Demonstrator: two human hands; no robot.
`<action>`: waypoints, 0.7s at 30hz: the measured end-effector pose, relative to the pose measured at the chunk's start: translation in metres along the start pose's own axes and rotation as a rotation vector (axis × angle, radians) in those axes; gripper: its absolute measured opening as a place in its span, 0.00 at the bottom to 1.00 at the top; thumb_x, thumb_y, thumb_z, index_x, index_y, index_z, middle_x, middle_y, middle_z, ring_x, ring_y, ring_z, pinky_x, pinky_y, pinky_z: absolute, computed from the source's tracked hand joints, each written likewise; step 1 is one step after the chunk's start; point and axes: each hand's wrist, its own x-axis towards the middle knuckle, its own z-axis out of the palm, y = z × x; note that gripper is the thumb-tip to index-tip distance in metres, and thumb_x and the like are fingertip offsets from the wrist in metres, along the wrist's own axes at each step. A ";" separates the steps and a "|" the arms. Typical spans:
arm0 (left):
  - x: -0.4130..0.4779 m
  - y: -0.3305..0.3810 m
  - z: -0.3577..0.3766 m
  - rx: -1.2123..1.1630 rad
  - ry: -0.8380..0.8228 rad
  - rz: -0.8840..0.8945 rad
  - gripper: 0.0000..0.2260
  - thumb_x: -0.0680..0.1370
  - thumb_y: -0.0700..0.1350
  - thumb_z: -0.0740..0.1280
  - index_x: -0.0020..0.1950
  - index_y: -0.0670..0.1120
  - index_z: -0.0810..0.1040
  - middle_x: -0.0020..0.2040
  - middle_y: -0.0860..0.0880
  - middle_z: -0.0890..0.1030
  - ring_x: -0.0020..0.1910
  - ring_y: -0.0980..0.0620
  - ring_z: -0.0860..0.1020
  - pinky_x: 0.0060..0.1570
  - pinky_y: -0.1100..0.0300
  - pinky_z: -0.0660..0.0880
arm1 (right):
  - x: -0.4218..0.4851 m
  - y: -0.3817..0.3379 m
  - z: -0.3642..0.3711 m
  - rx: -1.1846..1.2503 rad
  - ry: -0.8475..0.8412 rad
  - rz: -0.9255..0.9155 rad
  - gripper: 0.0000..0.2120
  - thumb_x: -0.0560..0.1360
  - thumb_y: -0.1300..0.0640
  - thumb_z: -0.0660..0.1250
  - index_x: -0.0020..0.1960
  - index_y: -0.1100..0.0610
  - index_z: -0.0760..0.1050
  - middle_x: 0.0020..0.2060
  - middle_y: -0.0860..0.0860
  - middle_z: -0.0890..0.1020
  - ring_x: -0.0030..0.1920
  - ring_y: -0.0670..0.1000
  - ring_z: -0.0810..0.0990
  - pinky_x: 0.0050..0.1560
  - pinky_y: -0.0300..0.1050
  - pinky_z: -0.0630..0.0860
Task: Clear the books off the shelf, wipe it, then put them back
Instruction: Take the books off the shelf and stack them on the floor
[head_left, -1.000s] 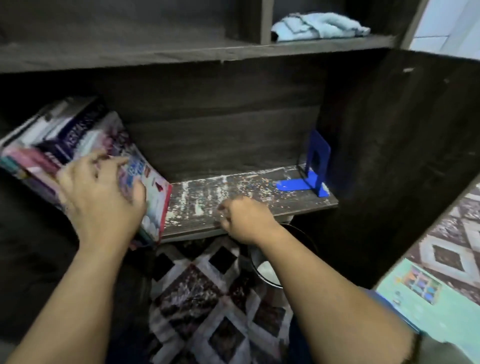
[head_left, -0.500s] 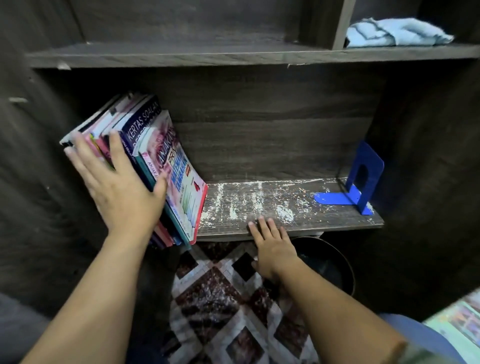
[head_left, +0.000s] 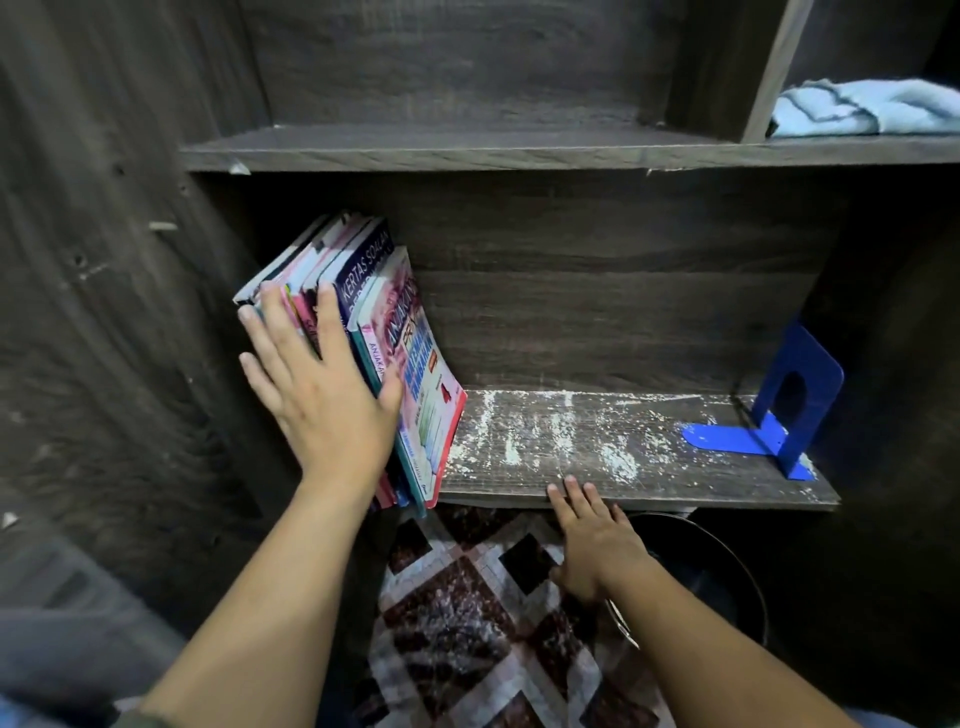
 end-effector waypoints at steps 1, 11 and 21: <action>0.000 0.001 0.000 0.012 0.001 0.004 0.44 0.67 0.53 0.76 0.77 0.47 0.56 0.78 0.37 0.48 0.77 0.36 0.46 0.72 0.37 0.50 | 0.001 0.000 -0.001 0.002 0.005 0.000 0.47 0.77 0.46 0.63 0.77 0.50 0.29 0.76 0.50 0.31 0.77 0.54 0.34 0.76 0.55 0.41; 0.006 0.008 -0.007 0.068 0.003 -0.007 0.46 0.64 0.54 0.78 0.75 0.49 0.58 0.75 0.37 0.54 0.75 0.36 0.53 0.67 0.37 0.59 | -0.001 0.001 -0.007 0.019 0.012 -0.011 0.47 0.76 0.42 0.64 0.78 0.50 0.33 0.77 0.49 0.34 0.78 0.53 0.37 0.76 0.55 0.44; -0.001 0.008 0.006 -0.338 0.008 -0.196 0.55 0.64 0.49 0.81 0.79 0.51 0.46 0.76 0.33 0.40 0.75 0.33 0.49 0.73 0.49 0.49 | -0.004 0.000 -0.013 0.051 0.003 -0.008 0.46 0.76 0.42 0.65 0.78 0.50 0.35 0.78 0.49 0.37 0.78 0.53 0.39 0.76 0.55 0.48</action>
